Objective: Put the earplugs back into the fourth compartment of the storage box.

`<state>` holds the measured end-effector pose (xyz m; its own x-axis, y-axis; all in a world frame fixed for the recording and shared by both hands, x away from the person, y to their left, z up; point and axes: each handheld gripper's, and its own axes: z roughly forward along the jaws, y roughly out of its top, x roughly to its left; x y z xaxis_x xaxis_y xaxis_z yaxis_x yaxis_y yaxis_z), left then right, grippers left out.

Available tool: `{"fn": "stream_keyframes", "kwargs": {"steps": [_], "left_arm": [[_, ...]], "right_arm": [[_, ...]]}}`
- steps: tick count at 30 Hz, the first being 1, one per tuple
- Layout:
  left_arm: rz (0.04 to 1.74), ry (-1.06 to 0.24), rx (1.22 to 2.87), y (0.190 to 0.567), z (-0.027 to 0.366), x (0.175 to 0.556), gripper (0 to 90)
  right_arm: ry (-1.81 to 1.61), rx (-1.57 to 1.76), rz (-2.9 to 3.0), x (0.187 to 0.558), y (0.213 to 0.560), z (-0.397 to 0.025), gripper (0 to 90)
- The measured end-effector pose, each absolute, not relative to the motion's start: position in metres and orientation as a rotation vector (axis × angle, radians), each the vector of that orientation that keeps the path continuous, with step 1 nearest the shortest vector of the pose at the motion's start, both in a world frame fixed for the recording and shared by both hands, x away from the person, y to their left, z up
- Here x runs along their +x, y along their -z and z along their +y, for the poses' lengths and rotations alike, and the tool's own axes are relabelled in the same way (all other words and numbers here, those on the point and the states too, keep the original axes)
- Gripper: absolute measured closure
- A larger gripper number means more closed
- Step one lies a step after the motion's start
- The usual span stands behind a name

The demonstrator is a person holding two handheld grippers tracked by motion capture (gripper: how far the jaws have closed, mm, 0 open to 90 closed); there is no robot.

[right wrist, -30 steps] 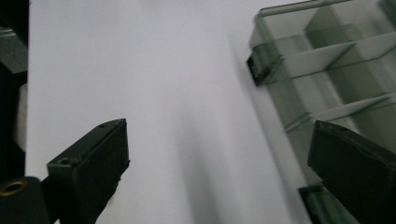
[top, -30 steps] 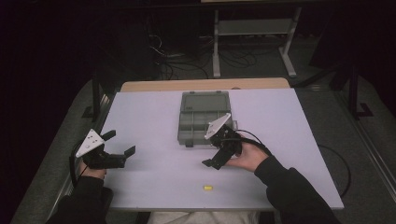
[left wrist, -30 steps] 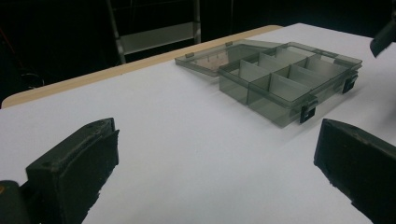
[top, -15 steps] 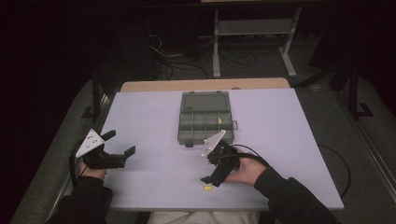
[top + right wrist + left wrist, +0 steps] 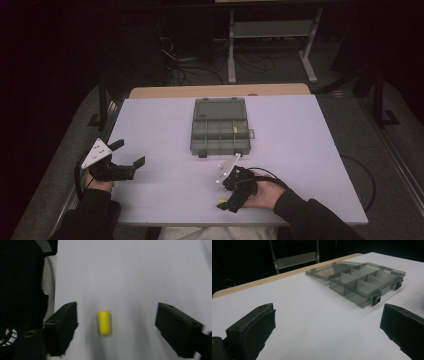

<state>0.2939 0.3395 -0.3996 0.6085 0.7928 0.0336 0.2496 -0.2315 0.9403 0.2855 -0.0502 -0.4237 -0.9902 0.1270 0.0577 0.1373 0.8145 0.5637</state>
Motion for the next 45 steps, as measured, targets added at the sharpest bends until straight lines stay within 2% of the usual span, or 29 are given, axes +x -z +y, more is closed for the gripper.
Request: {"fn": "stream_keyframes", "kwargs": {"steps": [9, 16, 24, 30, 45], "left_arm": [[0.851, -0.642, 1.776, 0.3995, 0.3396, 0.2939, 0.0], [0.850, -0.642, 1.777, 0.3996, 0.3396, 0.2939, 0.0], [0.849, -0.642, 1.777, 0.3996, 0.3395, 0.2939, 0.0], [0.847, -0.640, 1.782, 0.3998, 0.3392, 0.2941, 0.0], [0.848, -0.640, 1.781, 0.3997, 0.3393, 0.2941, 0.0]], "right_arm": [[0.897, -0.139, -2.958, 0.2817, 0.4270, -0.0494, 46.5], [0.879, -0.083, -2.961, 0.2788, 0.4275, -0.0487, 61.4], [0.861, -0.086, -2.966, 0.2783, 0.4299, -0.0476, 68.7], [0.850, -0.103, -2.978, 0.2792, 0.4310, -0.0477, 77.7], [0.924, -0.131, -2.961, 0.2817, 0.4211, -0.0532, 79.1]]}}
